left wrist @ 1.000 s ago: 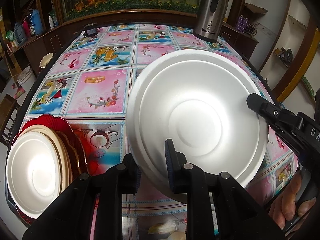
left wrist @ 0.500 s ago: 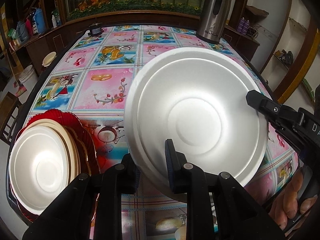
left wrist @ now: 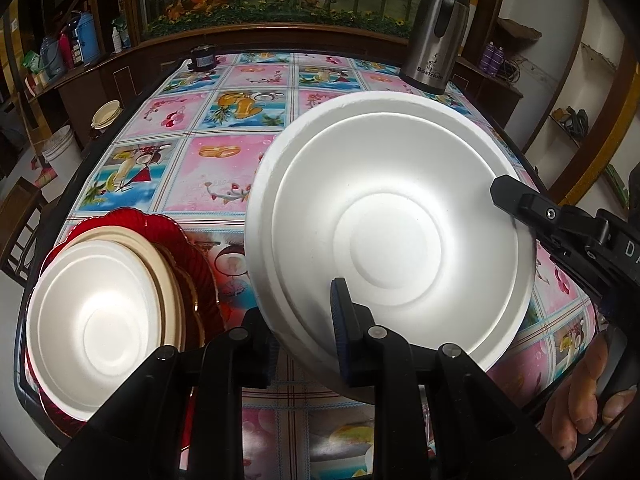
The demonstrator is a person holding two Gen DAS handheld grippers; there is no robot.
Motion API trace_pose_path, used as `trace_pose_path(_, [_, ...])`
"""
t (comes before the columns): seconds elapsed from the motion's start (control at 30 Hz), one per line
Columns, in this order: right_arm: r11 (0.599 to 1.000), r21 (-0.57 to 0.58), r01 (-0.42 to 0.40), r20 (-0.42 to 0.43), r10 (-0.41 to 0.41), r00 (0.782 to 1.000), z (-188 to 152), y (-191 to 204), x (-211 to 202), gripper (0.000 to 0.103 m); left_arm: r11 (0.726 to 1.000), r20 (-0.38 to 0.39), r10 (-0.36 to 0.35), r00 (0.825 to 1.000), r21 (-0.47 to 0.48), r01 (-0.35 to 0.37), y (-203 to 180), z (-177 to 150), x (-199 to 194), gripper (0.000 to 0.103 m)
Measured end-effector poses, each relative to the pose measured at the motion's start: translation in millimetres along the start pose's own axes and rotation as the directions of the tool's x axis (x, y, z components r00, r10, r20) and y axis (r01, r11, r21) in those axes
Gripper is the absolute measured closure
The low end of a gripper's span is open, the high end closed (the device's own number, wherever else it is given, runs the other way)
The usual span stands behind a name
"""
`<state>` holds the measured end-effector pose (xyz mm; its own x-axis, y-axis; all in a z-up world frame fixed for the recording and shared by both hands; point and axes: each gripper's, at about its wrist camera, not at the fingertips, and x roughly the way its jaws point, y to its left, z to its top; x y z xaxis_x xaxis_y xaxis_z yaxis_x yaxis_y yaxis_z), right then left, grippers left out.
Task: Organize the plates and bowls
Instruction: 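Lift the white foam plate and carry it toward the stack with the right gripper, then move the held white foam plate over the plate stack with the right gripper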
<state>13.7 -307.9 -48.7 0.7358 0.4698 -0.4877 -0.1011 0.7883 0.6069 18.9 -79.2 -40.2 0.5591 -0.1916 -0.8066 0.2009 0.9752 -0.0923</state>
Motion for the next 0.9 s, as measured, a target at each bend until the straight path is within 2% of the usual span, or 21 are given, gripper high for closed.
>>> trace_pose_path(0.9, [0.995, -0.085, -0.051, -0.063, 0.045, 0.997, -11, 60, 33, 0.094, 0.995, 0.036, 0.027, 0.999, -0.1, -0.023, 61, -10, -21, 0.083])
